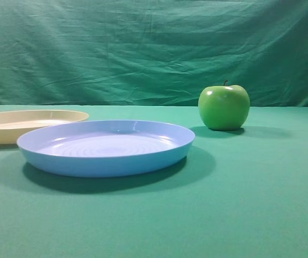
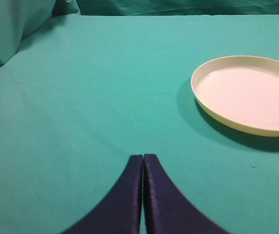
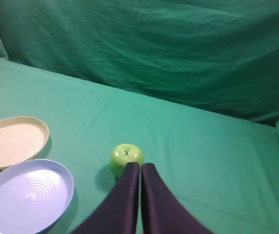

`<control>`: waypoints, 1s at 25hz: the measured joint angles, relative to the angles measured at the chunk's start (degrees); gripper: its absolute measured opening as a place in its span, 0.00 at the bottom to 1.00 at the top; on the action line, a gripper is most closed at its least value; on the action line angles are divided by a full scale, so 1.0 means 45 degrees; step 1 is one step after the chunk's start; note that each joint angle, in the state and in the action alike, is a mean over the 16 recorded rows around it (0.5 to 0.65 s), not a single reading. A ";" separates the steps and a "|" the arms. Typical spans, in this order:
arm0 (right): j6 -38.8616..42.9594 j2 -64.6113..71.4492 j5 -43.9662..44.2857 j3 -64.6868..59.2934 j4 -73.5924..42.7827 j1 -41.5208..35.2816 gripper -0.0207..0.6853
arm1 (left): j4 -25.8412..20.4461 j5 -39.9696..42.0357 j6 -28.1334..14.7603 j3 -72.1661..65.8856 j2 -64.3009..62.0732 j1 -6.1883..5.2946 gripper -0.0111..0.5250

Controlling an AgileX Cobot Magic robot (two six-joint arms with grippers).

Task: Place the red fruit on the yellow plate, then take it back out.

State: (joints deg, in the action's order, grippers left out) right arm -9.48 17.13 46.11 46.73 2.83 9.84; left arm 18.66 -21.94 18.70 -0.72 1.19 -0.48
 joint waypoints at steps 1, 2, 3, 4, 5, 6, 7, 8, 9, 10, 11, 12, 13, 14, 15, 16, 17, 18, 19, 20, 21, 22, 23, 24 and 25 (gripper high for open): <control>0.0067 -0.0238 -0.0294 -0.0370 -0.0069 -0.0168 0.03 | 0.0000 0.0000 0.0000 0.0000 0.0000 0.0000 0.02; 0.0128 -0.0479 -0.0615 -0.0778 -0.0110 -0.0337 0.03 | 0.0000 0.0000 0.0000 0.0000 0.0000 0.0000 0.02; 0.0175 -0.0721 -0.0957 -0.1224 -0.0122 -0.0508 0.03 | 0.0000 0.0000 0.0000 0.0000 0.0000 0.0000 0.02; 0.0209 -0.0960 -0.1318 -0.1704 -0.0108 -0.0677 0.03 | 0.0000 0.0000 0.0000 0.0000 0.0000 0.0000 0.02; 0.0229 -0.1196 -0.1693 -0.2207 -0.0076 -0.0840 0.03 | 0.0000 0.0000 0.0000 0.0000 0.0000 0.0000 0.02; 0.0242 -0.1428 -0.2074 -0.2734 -0.0030 -0.0990 0.03 | 0.0000 0.0000 0.0000 0.0000 0.0000 0.0000 0.02; 0.0252 -0.1650 -0.2458 -0.3278 0.0021 -0.1126 0.03 | 0.0000 0.0000 0.0000 0.0000 0.0000 0.0000 0.02; 0.0260 -0.1864 -0.2842 -0.3824 0.0079 -0.1244 0.03 | 0.0000 0.0000 0.0000 0.0000 0.0000 0.0000 0.02; 0.0266 -0.2072 -0.3220 -0.4371 0.0136 -0.1342 0.03 | 0.0000 0.0000 0.0000 0.0000 0.0000 0.0000 0.02; 0.0273 -0.2272 -0.3586 -0.4914 0.0193 -0.1423 0.03 | 0.0000 0.0000 0.0000 0.0000 0.0000 0.0000 0.02; 0.0279 -0.2464 -0.3935 -0.5451 0.0252 -0.1488 0.03 | 0.0000 0.0000 0.0000 0.0000 0.0000 0.0000 0.02; 0.0283 -0.2646 -0.4273 -0.5971 0.0312 -0.1537 0.03 | 0.0000 0.0000 0.0000 0.0000 0.0000 0.0000 0.02; 0.0288 -0.2816 -0.4583 -0.6471 0.0372 -0.1573 0.03 | 0.0000 0.0000 0.0000 0.0000 0.0000 0.0000 0.02; 0.0291 -0.2972 -0.4865 -0.6957 0.0434 -0.1598 0.03 | 0.0000 0.0000 0.0000 0.0000 0.0000 0.0000 0.02; 0.0294 -0.3114 -0.5122 -0.7417 0.0494 -0.1612 0.03 | 0.0000 0.0000 0.0000 0.0000 0.0000 0.0000 0.02; 0.0298 -0.3244 -0.5351 -0.7851 0.0551 -0.1621 0.03 | 0.0000 0.0000 0.0000 0.0000 0.0000 0.0000 0.02; 0.0301 -0.3360 -0.5551 -0.8259 0.0603 -0.1626 0.03 | 0.0000 0.0000 0.0000 0.0000 0.0000 0.0000 0.02; 0.0302 -0.3463 -0.5725 -0.8632 0.0645 -0.1629 0.03 | 0.0000 0.0000 0.0000 0.0000 0.0000 0.0000 0.02; 0.0304 -0.3554 -0.5877 -0.8968 0.0677 -0.1631 0.03 | 0.0000 0.0000 0.0000 0.0000 0.0000 0.0000 0.02; 0.0306 -0.3635 -0.6002 -0.9268 0.0698 -0.1633 0.03 | 0.0000 0.0000 0.0000 0.0000 0.0000 0.0000 0.02; 0.0307 -0.3705 -0.6100 -0.9537 0.0713 -0.1633 0.03 | 0.0000 0.0000 0.0000 0.0000 0.0000 0.0000 0.02; 0.0309 -0.3765 -0.6173 -0.9772 0.0721 -0.1633 0.03 | 0.0000 0.0000 0.0000 0.0000 0.0000 0.0000 0.02; 0.0310 -0.3817 -0.6218 -0.9974 0.0727 -0.1633 0.03 | 0.0000 0.0000 0.0000 0.0000 0.0000 0.0000 0.02; 0.0312 -0.3860 -0.6236 -1.0149 0.0730 -0.1633 0.03 | 0.0000 0.0000 0.0000 0.0000 0.0000 0.0000 0.02; 0.0314 -0.3893 -0.6230 -1.0295 0.0733 -0.1633 0.03 | 0.0000 0.0000 0.0000 0.0000 0.0000 0.0000 0.02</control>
State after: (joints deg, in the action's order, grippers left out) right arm -8.07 -0.39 18.08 0.41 6.13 2.49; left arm 18.66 -21.94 18.70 -0.72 1.19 -0.48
